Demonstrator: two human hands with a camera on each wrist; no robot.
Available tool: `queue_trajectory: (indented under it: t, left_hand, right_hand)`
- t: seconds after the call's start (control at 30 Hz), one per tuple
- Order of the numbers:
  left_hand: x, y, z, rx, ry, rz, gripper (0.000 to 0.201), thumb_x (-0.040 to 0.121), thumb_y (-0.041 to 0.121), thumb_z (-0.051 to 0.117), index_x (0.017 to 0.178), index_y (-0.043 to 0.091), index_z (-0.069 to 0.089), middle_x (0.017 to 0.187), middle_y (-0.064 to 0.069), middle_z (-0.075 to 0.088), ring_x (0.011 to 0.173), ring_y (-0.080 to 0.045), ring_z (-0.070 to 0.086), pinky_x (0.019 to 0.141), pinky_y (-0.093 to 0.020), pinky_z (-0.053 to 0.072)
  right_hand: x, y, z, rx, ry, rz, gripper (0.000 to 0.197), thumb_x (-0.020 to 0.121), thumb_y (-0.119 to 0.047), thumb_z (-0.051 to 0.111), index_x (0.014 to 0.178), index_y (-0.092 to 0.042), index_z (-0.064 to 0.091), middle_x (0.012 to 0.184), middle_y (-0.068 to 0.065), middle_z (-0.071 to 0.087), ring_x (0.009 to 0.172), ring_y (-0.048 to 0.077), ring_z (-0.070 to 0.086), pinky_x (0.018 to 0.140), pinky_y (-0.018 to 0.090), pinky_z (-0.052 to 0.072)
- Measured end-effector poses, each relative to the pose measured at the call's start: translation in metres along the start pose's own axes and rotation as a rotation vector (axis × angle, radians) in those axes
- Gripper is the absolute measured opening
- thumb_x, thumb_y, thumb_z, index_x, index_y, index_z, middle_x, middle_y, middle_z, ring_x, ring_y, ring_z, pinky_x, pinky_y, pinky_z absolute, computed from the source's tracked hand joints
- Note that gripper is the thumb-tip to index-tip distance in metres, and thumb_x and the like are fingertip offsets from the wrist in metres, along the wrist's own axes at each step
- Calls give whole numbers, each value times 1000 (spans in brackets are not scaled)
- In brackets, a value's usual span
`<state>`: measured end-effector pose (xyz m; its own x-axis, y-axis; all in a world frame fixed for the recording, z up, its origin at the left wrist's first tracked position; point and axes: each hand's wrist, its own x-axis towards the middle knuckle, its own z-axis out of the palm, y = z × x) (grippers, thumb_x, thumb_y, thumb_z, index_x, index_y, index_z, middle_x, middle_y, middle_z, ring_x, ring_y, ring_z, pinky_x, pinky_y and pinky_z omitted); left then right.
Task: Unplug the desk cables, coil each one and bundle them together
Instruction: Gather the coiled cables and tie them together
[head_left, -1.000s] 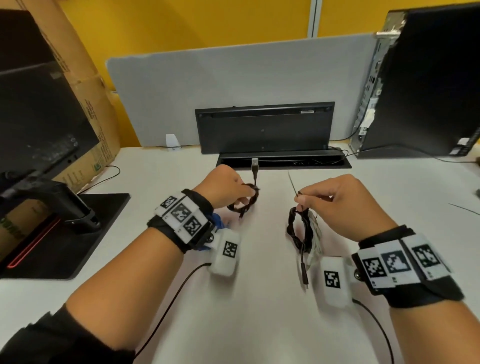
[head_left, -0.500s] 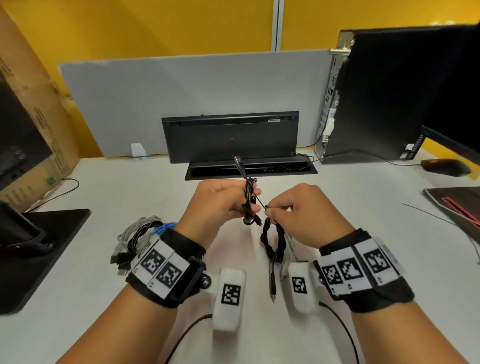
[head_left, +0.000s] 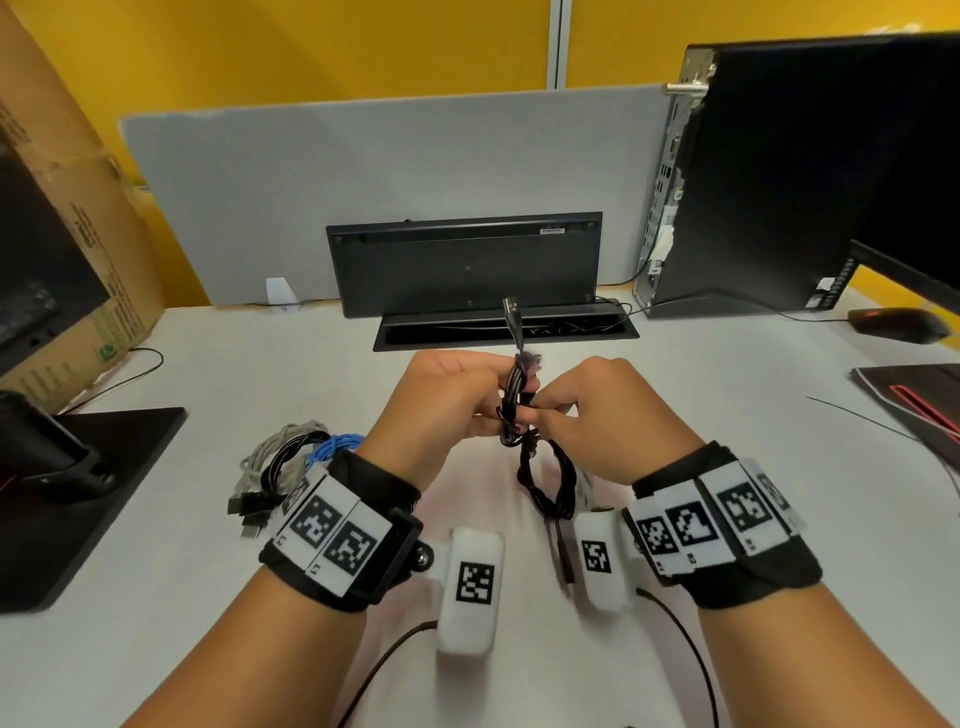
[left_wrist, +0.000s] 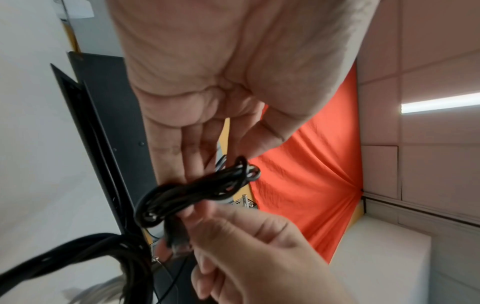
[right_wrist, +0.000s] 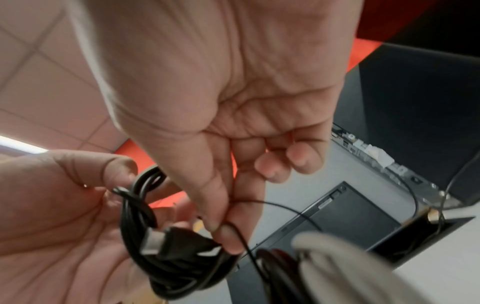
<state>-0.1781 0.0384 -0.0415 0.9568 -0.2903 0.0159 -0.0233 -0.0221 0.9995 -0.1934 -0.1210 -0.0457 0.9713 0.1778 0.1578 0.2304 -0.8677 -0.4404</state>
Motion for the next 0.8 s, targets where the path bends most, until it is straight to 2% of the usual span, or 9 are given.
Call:
queue_trajectory:
  t: [0.07, 0.2, 0.33, 0.4, 0.43, 0.6, 0.7, 0.8]
  left_hand:
    - [0, -4, 1, 3, 2, 31, 45, 81, -18, 37, 99, 1, 74, 92, -19, 74, 74, -28, 70, 67, -34, 59]
    - [2, -15, 2, 25, 75, 124, 29, 87, -15, 57, 107, 0, 71, 94, -19, 74, 81, -30, 72, 75, -37, 60]
    - [4, -20, 2, 9, 204, 178, 21, 84, -14, 61, 97, 2, 64, 79, -19, 74, 70, -28, 73, 67, -35, 61]
    - [5, -21, 3, 14, 260, 161, 23, 82, -12, 64, 96, 5, 58, 78, -20, 73, 70, -27, 73, 65, -34, 61]
    - [6, -22, 4, 2, 275, 144, 23, 81, -11, 66, 96, 5, 60, 79, -20, 73, 70, -26, 74, 64, -32, 61]
    - [9, -27, 5, 22, 263, 120, 9, 86, -4, 67, 92, -1, 72, 80, -14, 74, 66, -16, 73, 60, -18, 55]
    - [9, -30, 7, 69, 230, 155, 8, 87, -2, 66, 88, -2, 74, 76, -12, 74, 67, -15, 72, 62, -19, 56]
    - [9, -32, 8, 111, 213, 193, 10, 88, -1, 63, 86, -2, 73, 76, -13, 73, 67, -15, 72, 65, -21, 57]
  right_hand:
    - [-1, -1, 0, 83, 32, -28, 21, 93, -26, 59, 90, -19, 79, 78, 5, 70, 71, 19, 59, 67, 30, 48]
    - [-2, 1, 0, 257, 130, -46, 17, 89, -19, 64, 84, -22, 80, 71, 0, 72, 69, 15, 64, 69, 34, 53]
    - [1, 0, 3, 302, 169, -45, 20, 89, -19, 64, 75, -18, 78, 66, 2, 70, 65, 18, 63, 66, 35, 55]
    - [3, -1, 4, 292, 163, -34, 21, 90, -17, 62, 76, -13, 77, 67, 7, 70, 66, 22, 63, 67, 36, 55]
    - [3, -1, 5, 288, 156, -32, 22, 91, -16, 61, 77, -11, 77, 69, 9, 70, 67, 24, 63, 67, 36, 54]
    - [3, -1, 5, 286, 129, -18, 22, 91, -16, 60, 80, -7, 77, 73, 10, 71, 72, 24, 64, 69, 34, 54]
    - [5, 1, 5, 301, 136, -1, 21, 91, -15, 60, 81, -10, 77, 72, 9, 71, 70, 22, 65, 67, 33, 55]
    - [6, 4, 6, 316, 138, -7, 22, 92, -16, 59, 81, -11, 78, 71, 10, 71, 68, 24, 66, 68, 37, 57]
